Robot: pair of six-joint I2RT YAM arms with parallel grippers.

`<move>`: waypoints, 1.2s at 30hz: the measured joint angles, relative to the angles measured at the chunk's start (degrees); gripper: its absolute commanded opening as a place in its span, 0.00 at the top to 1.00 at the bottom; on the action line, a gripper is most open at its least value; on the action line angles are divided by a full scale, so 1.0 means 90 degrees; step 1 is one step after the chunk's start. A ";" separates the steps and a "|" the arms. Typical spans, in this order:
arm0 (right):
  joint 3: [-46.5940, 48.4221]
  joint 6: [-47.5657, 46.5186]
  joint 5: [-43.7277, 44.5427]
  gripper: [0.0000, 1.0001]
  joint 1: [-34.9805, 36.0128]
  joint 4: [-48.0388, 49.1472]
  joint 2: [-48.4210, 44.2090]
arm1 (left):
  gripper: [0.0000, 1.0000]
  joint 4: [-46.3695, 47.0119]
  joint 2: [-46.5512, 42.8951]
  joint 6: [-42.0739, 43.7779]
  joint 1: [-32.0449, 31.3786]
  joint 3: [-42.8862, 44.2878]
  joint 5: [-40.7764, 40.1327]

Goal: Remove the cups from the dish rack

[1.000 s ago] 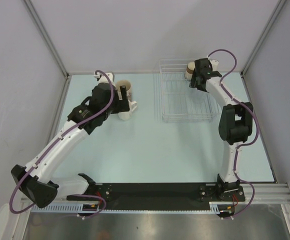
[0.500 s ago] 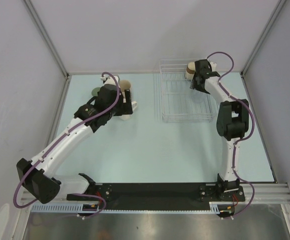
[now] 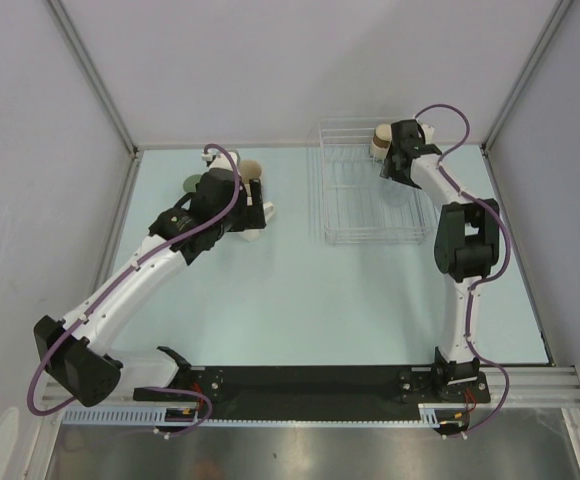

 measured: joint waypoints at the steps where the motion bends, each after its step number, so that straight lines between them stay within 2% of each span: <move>1: -0.0041 0.0000 -0.0005 1.00 0.0000 0.0012 -0.0034 | 0.12 0.0005 0.0000 0.0000 0.0000 0.0000 -0.0002; 10: -0.0202 0.0049 -0.0160 1.00 0.0083 -0.0228 -0.0651 | 0.09 0.0104 -0.0022 -0.0010 0.0000 0.0000 -0.0063; 17: -0.0585 0.0226 -0.0760 1.00 0.0262 -0.0129 -0.2183 | 0.08 0.0379 -0.0170 -0.0219 0.0000 -0.0066 0.0107; 20: -0.1455 0.0474 -0.1605 1.00 0.0211 0.0376 -0.3096 | 0.08 0.0631 -0.0214 -0.0355 -0.0002 -0.0185 0.0340; 24: -0.3031 0.1200 -0.3271 1.00 -0.0148 0.1596 -0.4002 | 0.08 0.1141 -0.0296 -0.0602 0.0017 -0.0520 0.0894; 28: -0.4481 0.2079 -0.4646 1.00 -0.0481 0.3118 -0.4284 | 0.09 0.1897 -0.0510 -0.0942 0.0134 -0.1083 0.1705; 33: -0.5989 0.3929 -0.6312 1.00 -0.0537 0.5996 -0.4294 | 0.10 0.3198 -0.0602 -0.1600 0.0580 -0.1719 0.3109; 36: -0.6407 0.4913 -0.6819 1.00 -0.0464 0.7524 -0.4294 | 0.10 0.4116 -0.0600 -0.2091 0.0753 -0.2123 0.3861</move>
